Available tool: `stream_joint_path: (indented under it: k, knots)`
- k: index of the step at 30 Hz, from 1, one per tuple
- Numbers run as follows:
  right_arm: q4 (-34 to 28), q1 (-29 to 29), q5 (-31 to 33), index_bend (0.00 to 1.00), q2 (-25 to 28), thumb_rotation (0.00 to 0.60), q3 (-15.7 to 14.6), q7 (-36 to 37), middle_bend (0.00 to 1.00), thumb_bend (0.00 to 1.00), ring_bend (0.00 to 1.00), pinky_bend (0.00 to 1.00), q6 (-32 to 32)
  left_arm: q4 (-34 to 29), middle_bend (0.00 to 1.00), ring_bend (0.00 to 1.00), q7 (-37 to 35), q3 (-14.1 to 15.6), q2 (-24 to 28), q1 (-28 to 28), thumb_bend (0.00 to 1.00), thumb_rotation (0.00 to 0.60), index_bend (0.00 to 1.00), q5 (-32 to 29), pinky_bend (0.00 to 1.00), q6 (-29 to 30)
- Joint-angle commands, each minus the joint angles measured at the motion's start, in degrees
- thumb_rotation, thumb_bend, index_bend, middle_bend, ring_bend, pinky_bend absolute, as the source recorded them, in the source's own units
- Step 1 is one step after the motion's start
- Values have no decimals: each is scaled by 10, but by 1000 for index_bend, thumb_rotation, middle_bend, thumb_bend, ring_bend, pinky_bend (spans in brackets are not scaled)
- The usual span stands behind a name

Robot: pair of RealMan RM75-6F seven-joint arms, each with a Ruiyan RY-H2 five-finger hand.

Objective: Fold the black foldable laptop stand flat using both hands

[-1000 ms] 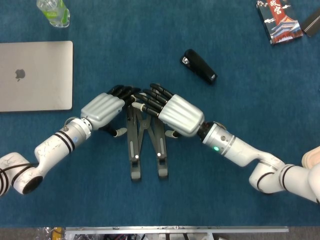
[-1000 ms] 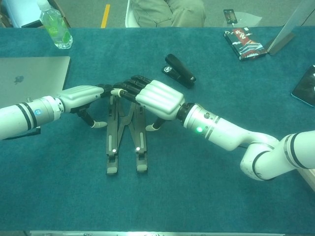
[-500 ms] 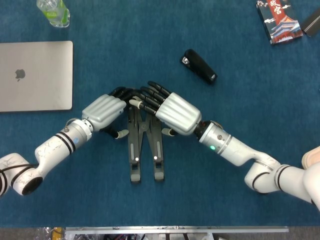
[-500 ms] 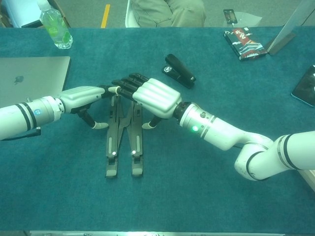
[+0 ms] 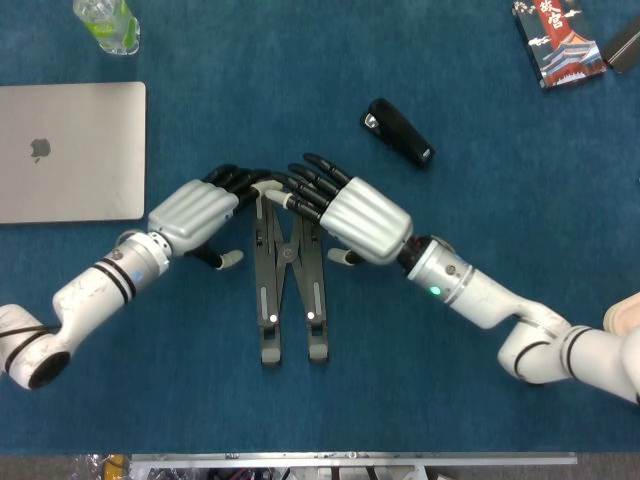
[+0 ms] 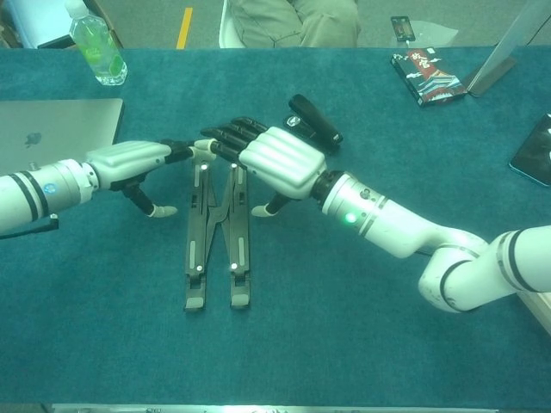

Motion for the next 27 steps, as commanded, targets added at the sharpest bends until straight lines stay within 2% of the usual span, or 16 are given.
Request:
stream_joint_path:
  k: [1, 9, 16, 22, 27]
  knots:
    - [-51, -9, 4, 0, 40, 600, 1, 1, 0, 85, 0, 49, 9, -17, 0, 0, 12, 4, 25, 1, 293, 600, 0, 20, 0, 18]
    - [-223, -27, 40, 0, 160, 600, 20, -16, 0, 85, 0, 48, -8, -58, 0, 0, 53, 29, 96, -19, 293, 600, 0, 72, 0, 13]
    - [-347, -16, 72, 0, 245, 600, 29, -1, 14, 85, 0, 50, -73, -77, 0, 0, 89, 21, 115, -10, 293, 600, 0, 38, 0, 10]
    - [-398, 0, 76, 0, 289, 600, 26, 13, 22, 85, 0, 50, -118, -89, 0, 0, 121, 7, 124, 14, 293, 600, 0, -16, 0, 24]
    - [-413, 20, 58, 0, 310, 600, 16, 41, 23, 87, 0, 50, -153, -98, 0, 0, 135, -10, 126, 39, 293, 600, 0, -58, 0, 51]
